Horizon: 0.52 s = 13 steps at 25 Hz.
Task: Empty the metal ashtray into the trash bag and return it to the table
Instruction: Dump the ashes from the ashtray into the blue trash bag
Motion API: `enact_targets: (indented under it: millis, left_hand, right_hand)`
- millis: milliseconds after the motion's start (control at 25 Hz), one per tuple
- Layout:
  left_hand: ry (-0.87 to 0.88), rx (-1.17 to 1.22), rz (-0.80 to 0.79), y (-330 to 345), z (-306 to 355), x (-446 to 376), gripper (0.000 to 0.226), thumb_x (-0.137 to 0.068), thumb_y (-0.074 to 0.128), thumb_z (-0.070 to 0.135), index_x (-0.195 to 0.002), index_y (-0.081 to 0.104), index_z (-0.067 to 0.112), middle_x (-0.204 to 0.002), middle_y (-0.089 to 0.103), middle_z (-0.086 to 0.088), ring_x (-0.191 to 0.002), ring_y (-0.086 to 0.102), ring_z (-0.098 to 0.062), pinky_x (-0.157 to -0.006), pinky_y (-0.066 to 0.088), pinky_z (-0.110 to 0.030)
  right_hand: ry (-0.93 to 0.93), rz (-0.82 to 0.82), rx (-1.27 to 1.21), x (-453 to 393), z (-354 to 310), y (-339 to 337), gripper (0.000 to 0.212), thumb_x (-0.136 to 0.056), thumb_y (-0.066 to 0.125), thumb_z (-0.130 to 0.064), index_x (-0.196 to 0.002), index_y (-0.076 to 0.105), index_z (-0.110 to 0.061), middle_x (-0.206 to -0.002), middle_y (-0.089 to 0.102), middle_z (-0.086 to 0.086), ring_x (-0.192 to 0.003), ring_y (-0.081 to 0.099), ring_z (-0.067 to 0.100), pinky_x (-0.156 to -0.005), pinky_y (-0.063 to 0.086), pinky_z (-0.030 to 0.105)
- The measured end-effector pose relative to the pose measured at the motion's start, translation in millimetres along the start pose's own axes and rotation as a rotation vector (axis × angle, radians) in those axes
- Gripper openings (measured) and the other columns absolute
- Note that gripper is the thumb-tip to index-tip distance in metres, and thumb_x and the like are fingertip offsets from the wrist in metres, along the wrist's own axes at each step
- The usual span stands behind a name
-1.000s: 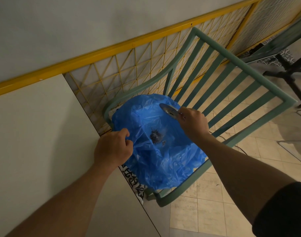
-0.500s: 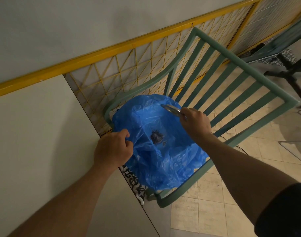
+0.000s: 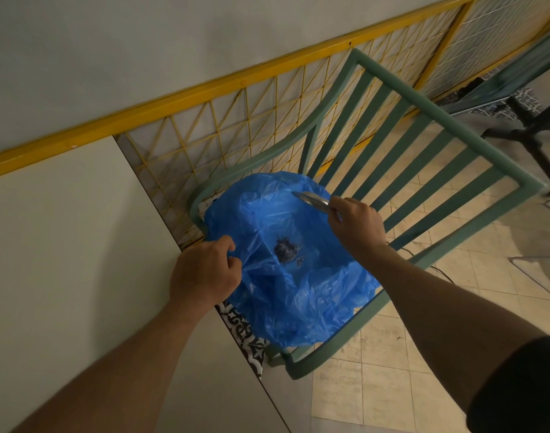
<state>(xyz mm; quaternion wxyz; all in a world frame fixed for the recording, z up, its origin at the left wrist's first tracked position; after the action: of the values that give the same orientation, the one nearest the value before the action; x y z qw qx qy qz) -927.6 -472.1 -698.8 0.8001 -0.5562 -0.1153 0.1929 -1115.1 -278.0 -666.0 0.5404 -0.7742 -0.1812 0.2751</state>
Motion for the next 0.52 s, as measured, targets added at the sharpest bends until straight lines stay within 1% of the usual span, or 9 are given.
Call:
enact_targets:
  millis: [80, 160, 280, 520]
  left_hand:
    - [0.002, -0.002, 0.001, 0, 0, 0, 0.029, -0.082, 0.047, 0.030, -0.103, 0.064, 0.019, -0.064, 0.061, 0.002, -0.057, 0.053, -0.015, -0.052, 0.033, -0.026]
    - [-0.002, -0.003, 0.000, 1, -1, 0, 0.030, -0.082, 0.047, 0.030, -0.103, 0.064, 0.019, -0.064, 0.061, 0.002, -0.058, 0.052, -0.016, -0.053, 0.033, -0.026]
    - [-0.005, 0.002, 0.001, 1, -1, -1, 0.029, -0.082, 0.048, 0.028, -0.103, 0.065, 0.018, -0.062, 0.059, 0.002, -0.056, 0.052, -0.016, -0.052, 0.032, -0.026]
    - [-0.008, 0.006, -0.008, 2, -2, -1, 0.029, -0.082, 0.047, 0.028, -0.104, 0.065, 0.019, -0.062, 0.061, 0.002, -0.057, 0.053, -0.016, -0.052, 0.033, -0.026]
  right_hand:
    - [-0.003, 0.029, -0.007, -1, -1, -4, 0.015, -0.098, 0.053, -0.015, -0.092, 0.065, -0.008, -0.076, 0.065, 0.008, -0.057, 0.057, 0.024, -0.050, 0.049, 0.033]
    - [-0.006, 0.037, -0.021, -2, -1, -5, 0.015, -0.098, 0.053, -0.015, -0.093, 0.066, -0.007, -0.076, 0.065, 0.008, -0.058, 0.059, 0.025, -0.051, 0.052, 0.036]
    - [0.017, -0.036, -0.006, -2, 1, 5, 0.015, -0.098, 0.053, -0.015, -0.092, 0.066, -0.010, -0.074, 0.065, 0.007, -0.059, 0.059, 0.025, -0.052, 0.051, 0.035]
    - [0.028, -0.052, 0.009, 0, 0, 6, 0.016, -0.098, 0.052, -0.015, -0.091, 0.065, -0.010, -0.073, 0.064, 0.008, -0.058, 0.058, 0.026, -0.051, 0.049, 0.034]
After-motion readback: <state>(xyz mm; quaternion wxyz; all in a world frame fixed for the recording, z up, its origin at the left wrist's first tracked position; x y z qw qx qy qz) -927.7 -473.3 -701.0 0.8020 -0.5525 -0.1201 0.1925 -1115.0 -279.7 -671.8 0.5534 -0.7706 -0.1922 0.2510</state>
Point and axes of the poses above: each hand's wrist, its own x-axis away from the middle knuckle, its own y-axis out of the palm, z = x × y, the point moved 10 cm from there along -x, towards the middle knuckle
